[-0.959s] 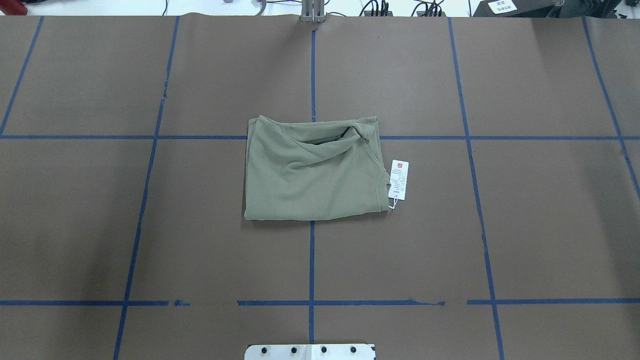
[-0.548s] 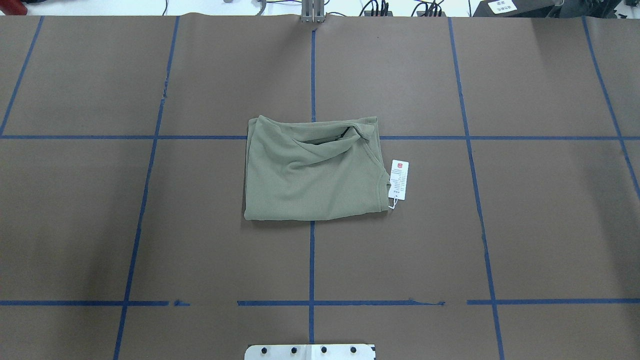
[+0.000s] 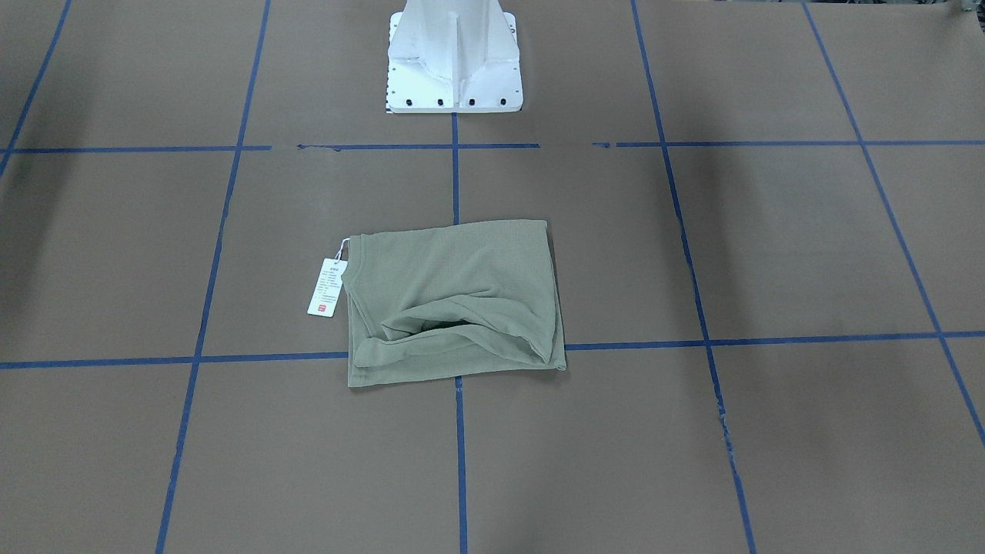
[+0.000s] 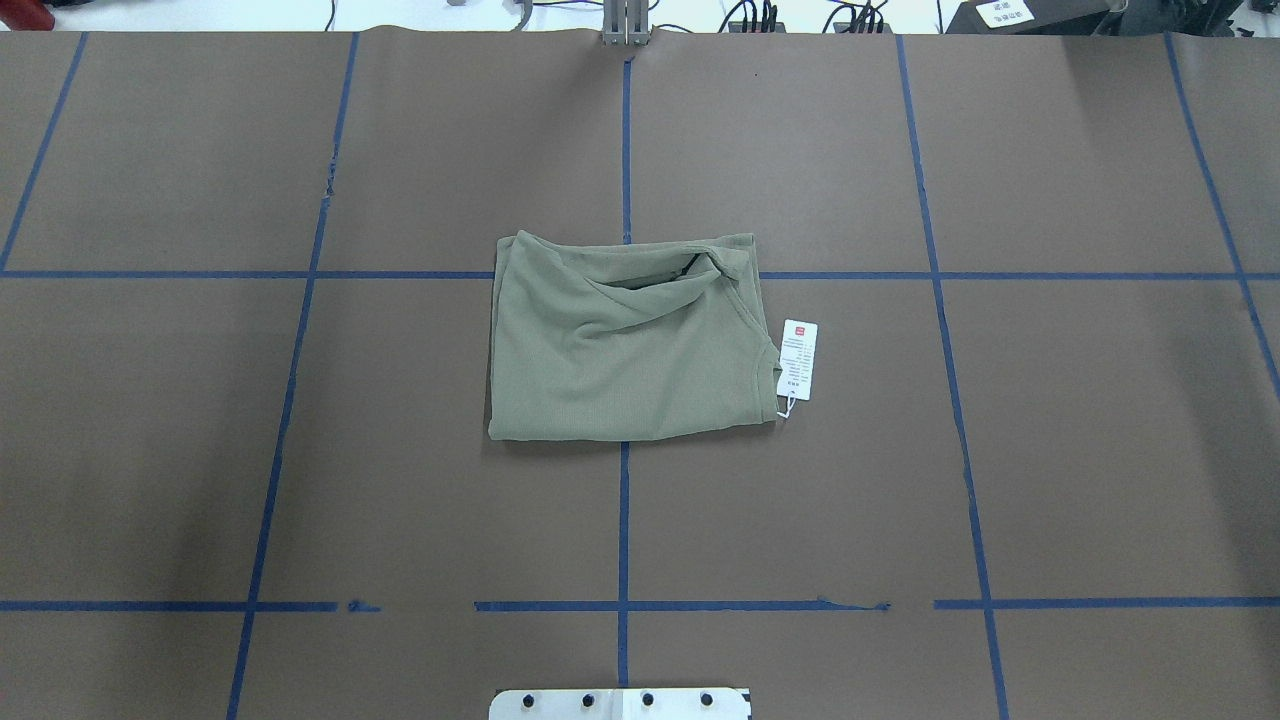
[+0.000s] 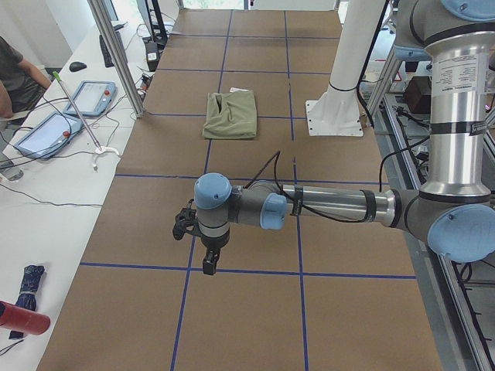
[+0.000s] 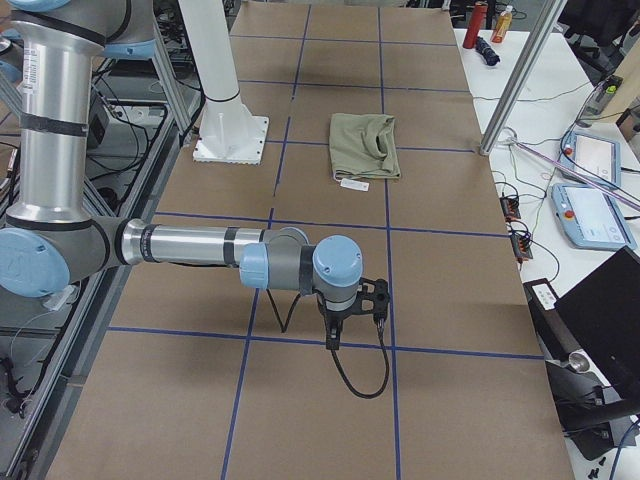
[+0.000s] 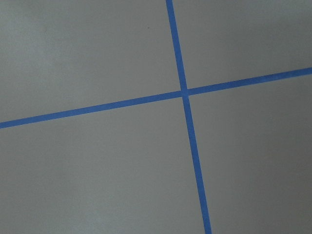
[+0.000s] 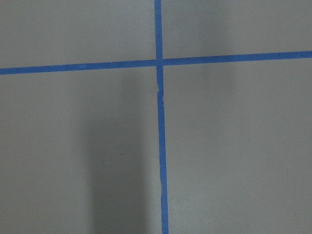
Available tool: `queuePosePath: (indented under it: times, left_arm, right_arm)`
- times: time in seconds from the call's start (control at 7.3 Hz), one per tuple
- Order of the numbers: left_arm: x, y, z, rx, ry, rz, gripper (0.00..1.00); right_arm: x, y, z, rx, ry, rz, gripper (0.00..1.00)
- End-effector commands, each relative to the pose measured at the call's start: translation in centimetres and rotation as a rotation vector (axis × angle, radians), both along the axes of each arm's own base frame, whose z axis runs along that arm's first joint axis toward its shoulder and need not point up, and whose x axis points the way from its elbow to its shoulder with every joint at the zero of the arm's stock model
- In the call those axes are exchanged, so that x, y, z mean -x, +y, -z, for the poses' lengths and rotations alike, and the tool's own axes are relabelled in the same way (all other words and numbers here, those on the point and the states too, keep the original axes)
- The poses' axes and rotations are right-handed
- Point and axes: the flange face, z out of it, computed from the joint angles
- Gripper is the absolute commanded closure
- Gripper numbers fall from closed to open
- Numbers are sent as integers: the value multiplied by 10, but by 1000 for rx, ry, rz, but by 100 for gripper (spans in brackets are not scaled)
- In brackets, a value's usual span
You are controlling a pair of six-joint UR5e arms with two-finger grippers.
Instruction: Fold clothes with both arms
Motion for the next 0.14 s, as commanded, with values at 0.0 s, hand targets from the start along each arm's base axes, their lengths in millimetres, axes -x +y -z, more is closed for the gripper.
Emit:
queuePosePath:
  times: [0.0]
  left_arm:
    - [0,0,-1,0,0,-1,0]
  right_arm:
    - [0,-1,1,-5,0,2,0]
